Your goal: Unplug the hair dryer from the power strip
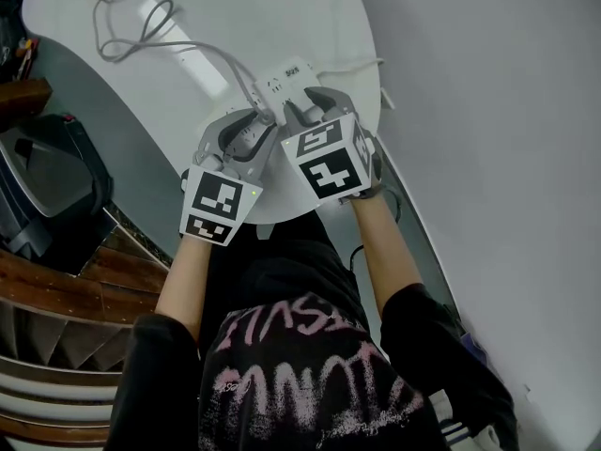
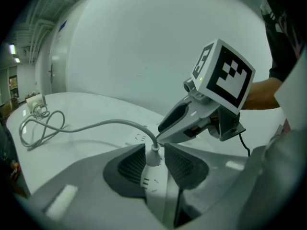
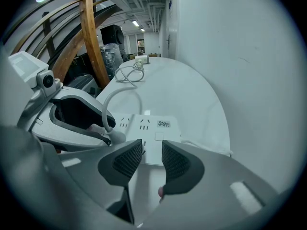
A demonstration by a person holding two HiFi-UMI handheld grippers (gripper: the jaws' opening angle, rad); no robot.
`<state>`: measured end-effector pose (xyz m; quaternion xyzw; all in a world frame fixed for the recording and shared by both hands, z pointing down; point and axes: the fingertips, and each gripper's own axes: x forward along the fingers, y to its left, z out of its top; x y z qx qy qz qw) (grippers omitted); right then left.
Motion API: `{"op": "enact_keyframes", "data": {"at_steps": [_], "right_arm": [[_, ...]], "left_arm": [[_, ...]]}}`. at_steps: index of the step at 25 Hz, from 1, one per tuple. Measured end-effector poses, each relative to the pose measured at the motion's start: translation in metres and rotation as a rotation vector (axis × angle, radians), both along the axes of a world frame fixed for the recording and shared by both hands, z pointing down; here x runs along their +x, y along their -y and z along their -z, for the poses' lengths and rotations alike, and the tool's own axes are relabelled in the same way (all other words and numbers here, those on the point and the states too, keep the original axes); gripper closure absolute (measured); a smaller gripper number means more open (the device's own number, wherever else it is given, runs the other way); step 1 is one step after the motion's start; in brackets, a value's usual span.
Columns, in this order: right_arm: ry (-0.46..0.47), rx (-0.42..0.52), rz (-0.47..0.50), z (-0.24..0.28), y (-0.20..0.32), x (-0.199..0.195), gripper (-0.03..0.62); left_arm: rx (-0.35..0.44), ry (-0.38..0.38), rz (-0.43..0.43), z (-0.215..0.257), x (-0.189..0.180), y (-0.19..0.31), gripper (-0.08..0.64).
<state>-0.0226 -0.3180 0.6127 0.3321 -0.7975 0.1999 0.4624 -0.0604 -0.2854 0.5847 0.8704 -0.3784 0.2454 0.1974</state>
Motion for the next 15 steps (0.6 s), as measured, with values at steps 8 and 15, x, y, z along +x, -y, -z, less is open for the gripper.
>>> {"op": "enact_keyframes", "data": {"at_steps": [8, 15], "right_arm": [[-0.007, -0.011, 0.005, 0.0002, -0.0002, -0.0001, 0.446], [-0.010, -0.013, 0.006, -0.0009, 0.0005, 0.0006, 0.443]], "left_arm": [[0.011, 0.059, -0.028, -0.0051, 0.0045, 0.0059, 0.477], [0.010, 0.058, -0.036, -0.0048, 0.0051, 0.0069, 0.489]]}}
